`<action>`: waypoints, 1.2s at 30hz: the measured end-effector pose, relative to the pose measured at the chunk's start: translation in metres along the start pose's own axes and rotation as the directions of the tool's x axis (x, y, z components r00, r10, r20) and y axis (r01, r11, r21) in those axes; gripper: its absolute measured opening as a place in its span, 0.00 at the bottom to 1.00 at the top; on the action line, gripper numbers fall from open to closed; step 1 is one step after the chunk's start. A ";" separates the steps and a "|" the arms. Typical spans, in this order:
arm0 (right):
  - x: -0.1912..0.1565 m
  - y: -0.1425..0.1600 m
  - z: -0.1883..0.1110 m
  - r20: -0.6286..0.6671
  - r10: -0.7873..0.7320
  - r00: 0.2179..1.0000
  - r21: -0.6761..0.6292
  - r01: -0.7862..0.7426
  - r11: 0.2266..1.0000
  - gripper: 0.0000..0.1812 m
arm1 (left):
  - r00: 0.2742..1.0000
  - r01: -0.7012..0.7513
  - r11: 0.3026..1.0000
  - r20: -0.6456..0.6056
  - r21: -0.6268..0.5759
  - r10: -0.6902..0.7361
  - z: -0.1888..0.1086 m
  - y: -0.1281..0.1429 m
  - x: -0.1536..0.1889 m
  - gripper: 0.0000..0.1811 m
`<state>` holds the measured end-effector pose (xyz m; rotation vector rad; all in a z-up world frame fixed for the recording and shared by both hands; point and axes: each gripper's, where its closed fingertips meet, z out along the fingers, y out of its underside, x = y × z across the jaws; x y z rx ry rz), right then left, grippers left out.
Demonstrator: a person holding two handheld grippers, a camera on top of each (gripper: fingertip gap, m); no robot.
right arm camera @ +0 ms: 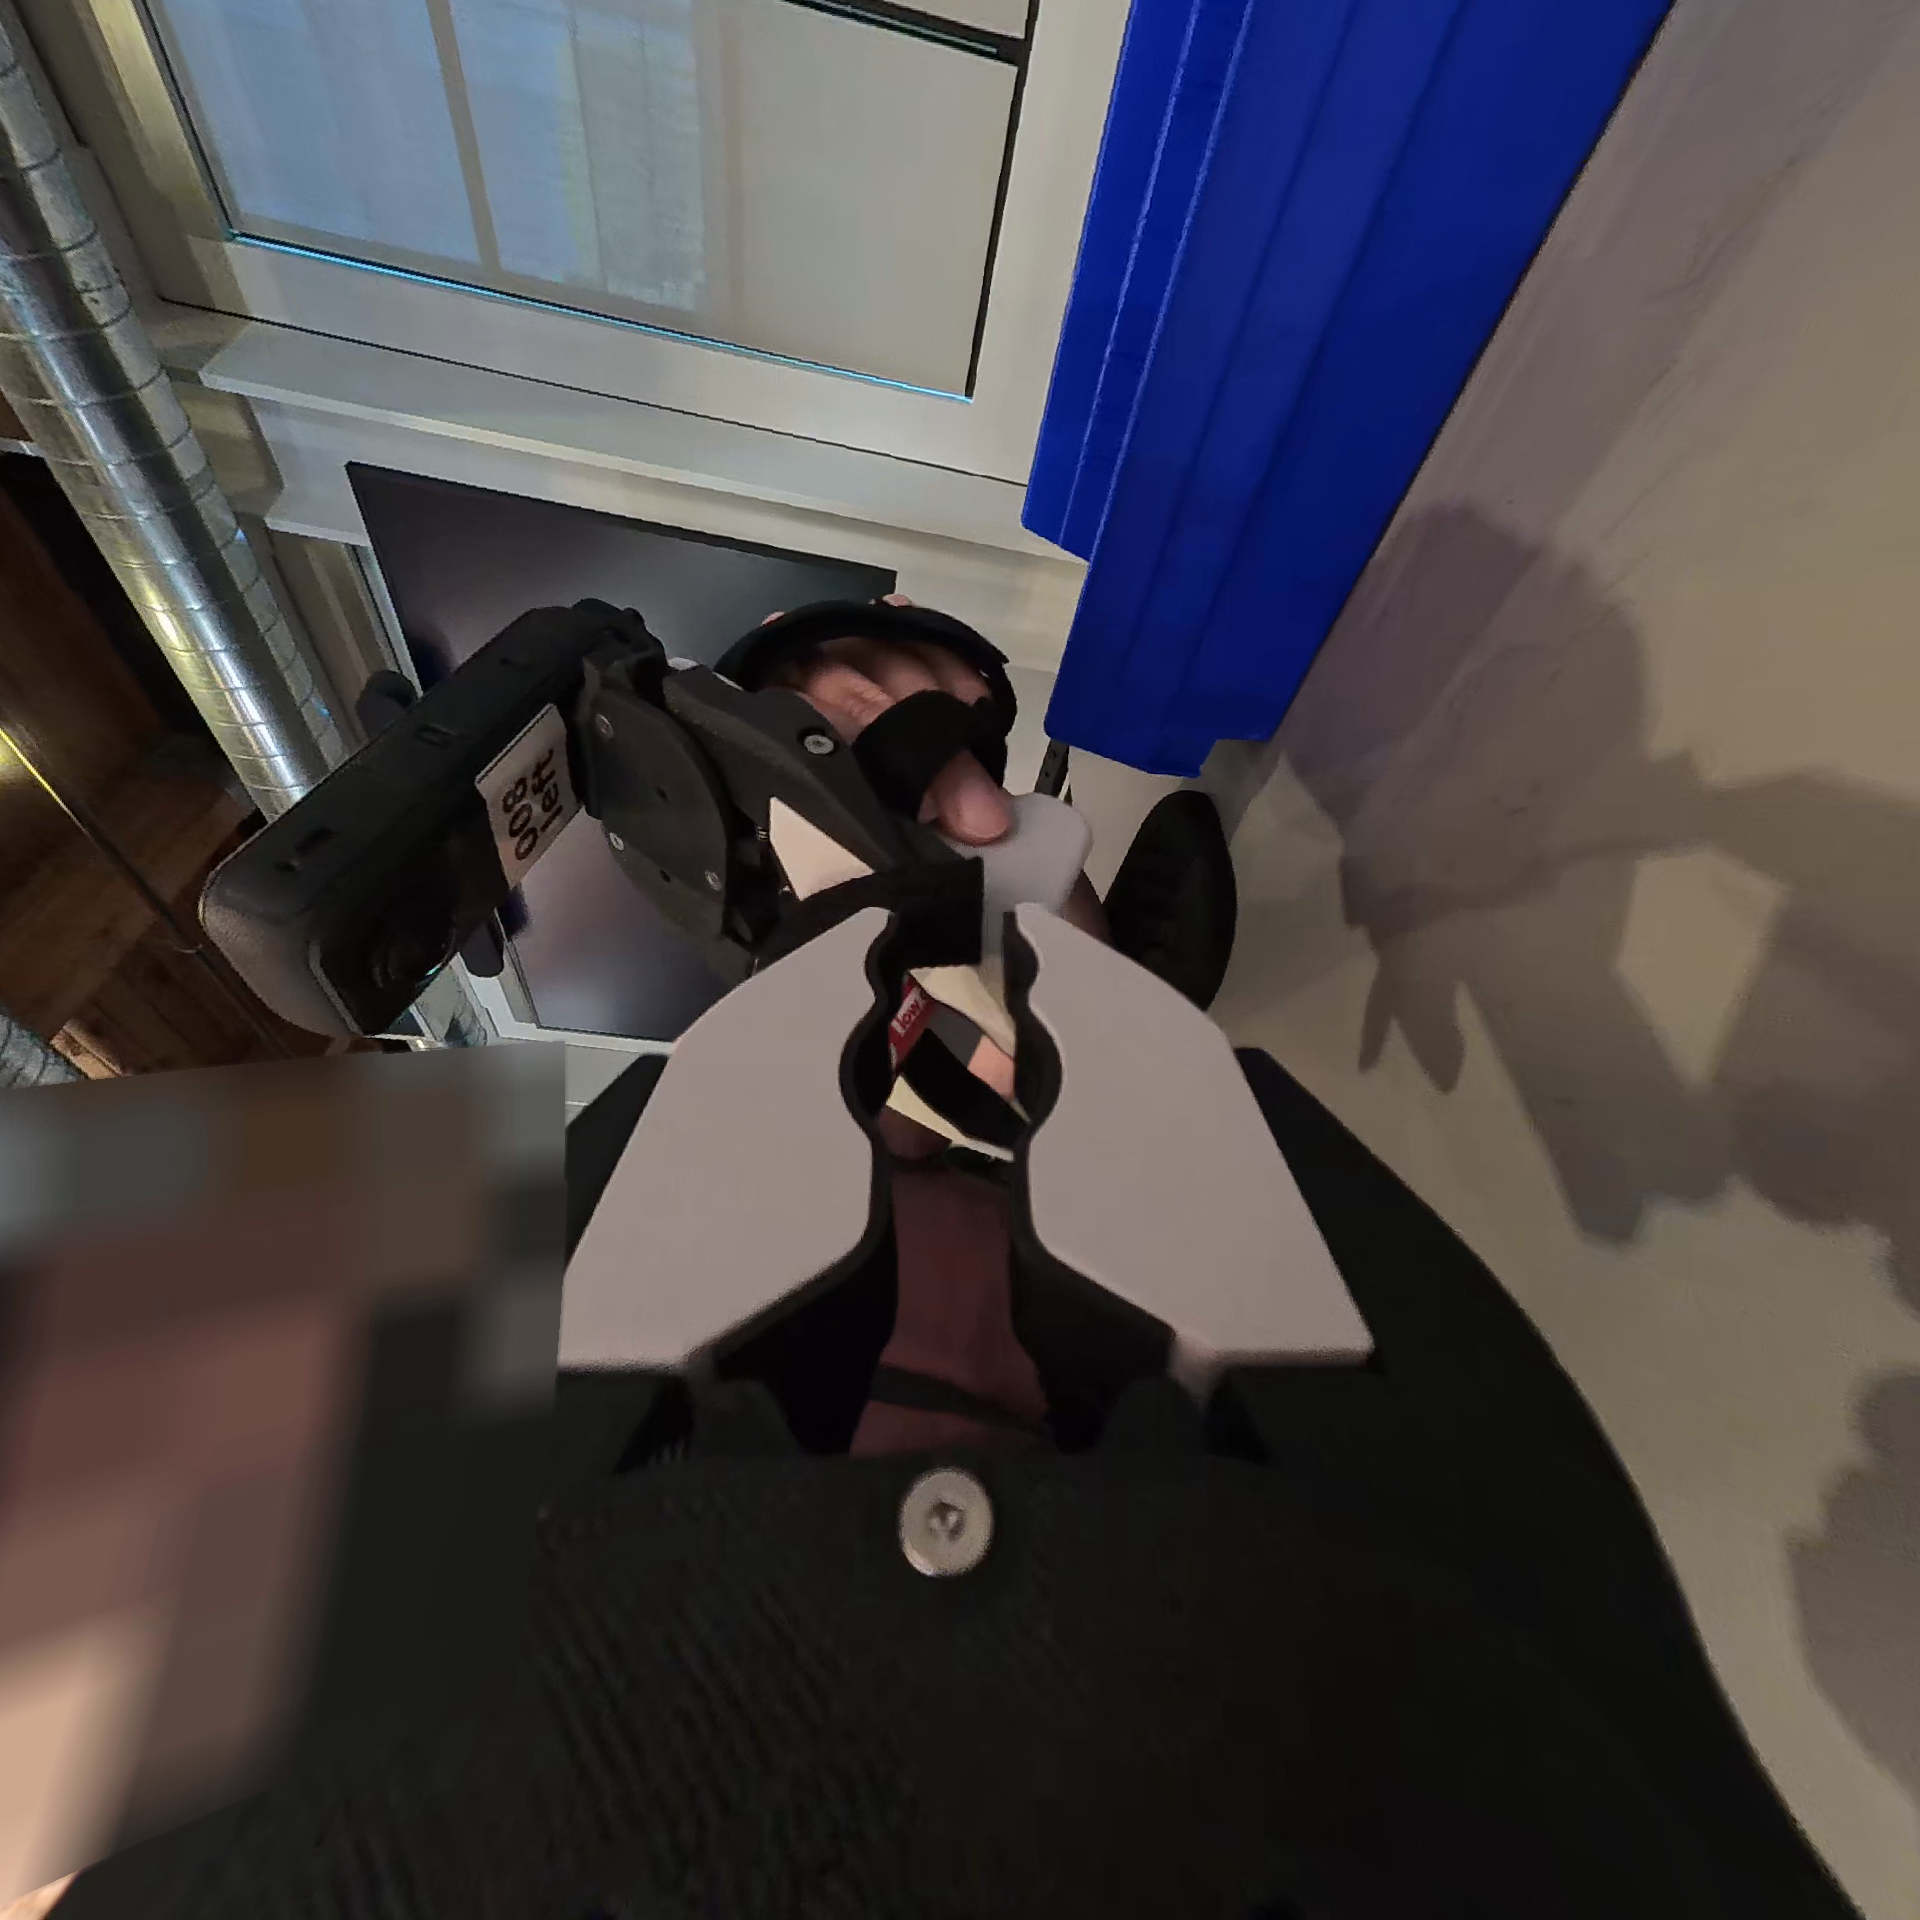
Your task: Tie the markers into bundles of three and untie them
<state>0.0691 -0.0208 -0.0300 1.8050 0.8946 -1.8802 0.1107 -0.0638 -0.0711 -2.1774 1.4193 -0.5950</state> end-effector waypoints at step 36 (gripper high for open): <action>-0.065 0.061 -0.028 -0.217 -0.944 0.249 0.357 0.920 0.161 0.64 | 0.999 -0.039 0.995 -0.015 0.097 0.040 -0.025 -0.010 0.012 0.23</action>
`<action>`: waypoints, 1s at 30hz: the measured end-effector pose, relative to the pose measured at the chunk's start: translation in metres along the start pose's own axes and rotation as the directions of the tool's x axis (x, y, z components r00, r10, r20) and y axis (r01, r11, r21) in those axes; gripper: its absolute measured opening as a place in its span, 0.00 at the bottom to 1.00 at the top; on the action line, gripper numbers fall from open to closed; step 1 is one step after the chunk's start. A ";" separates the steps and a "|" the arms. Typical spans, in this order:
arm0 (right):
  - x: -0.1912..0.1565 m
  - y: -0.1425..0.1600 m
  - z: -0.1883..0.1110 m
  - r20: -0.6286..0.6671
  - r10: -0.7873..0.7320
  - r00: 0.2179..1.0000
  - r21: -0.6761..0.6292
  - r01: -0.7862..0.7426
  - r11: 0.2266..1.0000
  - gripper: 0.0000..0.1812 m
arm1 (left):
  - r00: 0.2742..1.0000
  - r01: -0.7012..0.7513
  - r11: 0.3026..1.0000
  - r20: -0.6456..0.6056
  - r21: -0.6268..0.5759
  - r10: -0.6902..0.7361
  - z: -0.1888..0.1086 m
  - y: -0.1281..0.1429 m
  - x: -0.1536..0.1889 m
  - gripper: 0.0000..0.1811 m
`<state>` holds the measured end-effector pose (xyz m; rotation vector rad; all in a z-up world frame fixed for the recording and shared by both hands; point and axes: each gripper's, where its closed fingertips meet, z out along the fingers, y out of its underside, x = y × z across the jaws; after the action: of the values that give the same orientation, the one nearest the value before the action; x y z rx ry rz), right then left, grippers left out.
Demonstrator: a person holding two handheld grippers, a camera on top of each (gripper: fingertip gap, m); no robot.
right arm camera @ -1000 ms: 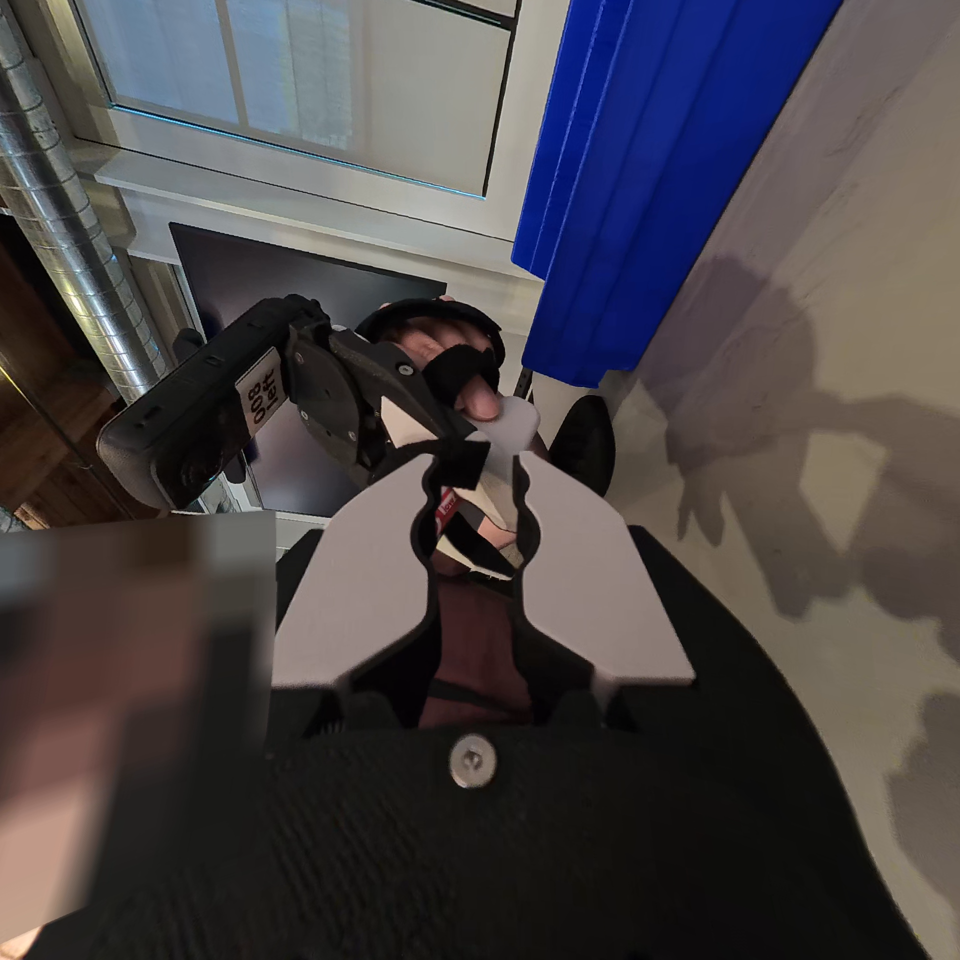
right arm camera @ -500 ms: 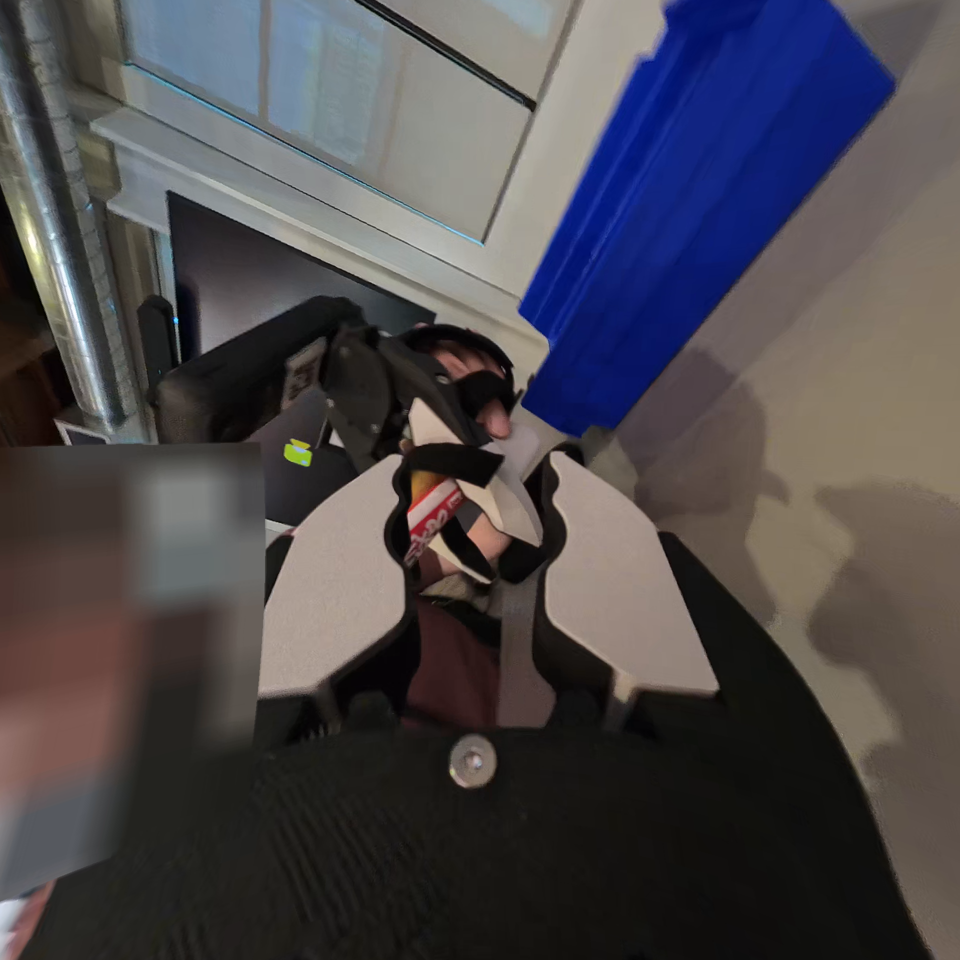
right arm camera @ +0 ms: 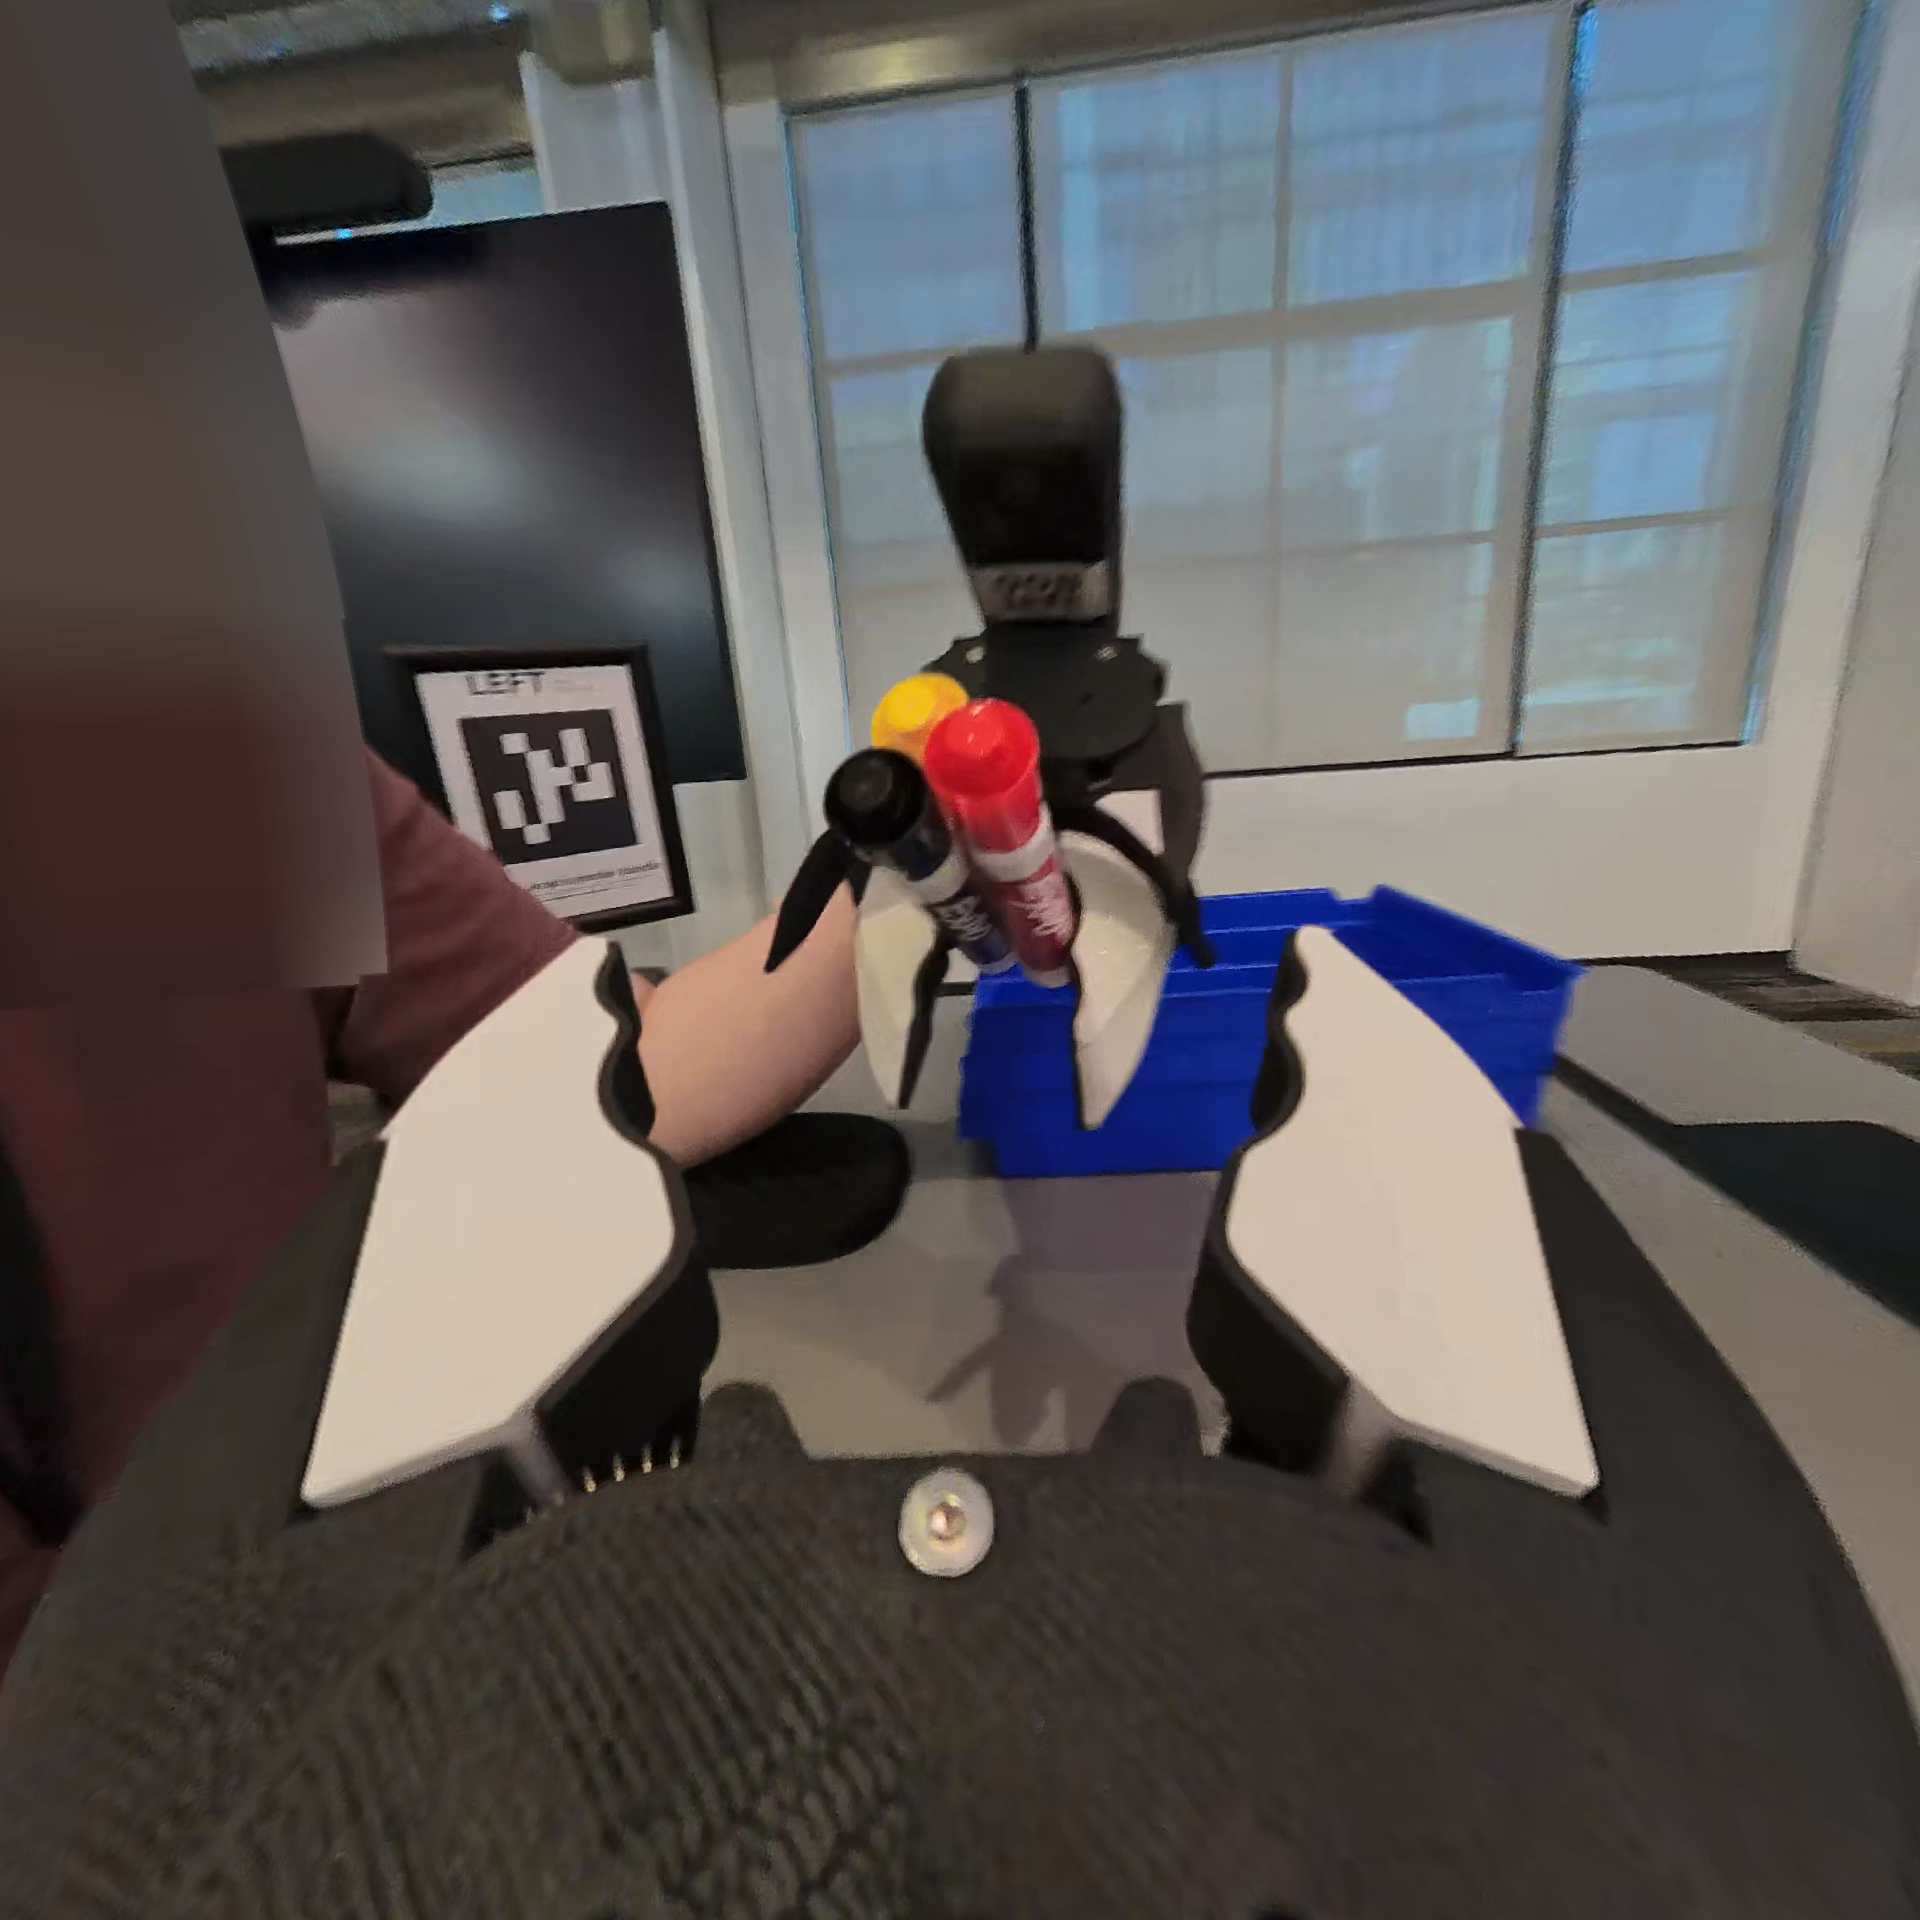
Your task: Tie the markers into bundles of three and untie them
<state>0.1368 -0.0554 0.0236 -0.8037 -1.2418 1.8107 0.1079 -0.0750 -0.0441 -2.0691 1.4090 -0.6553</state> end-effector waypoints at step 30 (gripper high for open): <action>-0.026 0.006 0.047 -0.044 -0.044 0.998 0.002 0.044 0.999 0.61 | 0.996 -0.082 0.994 -0.034 0.067 0.085 0.008 -0.024 0.016 0.23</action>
<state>0.1093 -0.1002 0.0352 -0.8044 -1.2192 1.7501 0.1344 -0.0814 -0.0322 -1.9457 1.4667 -0.6987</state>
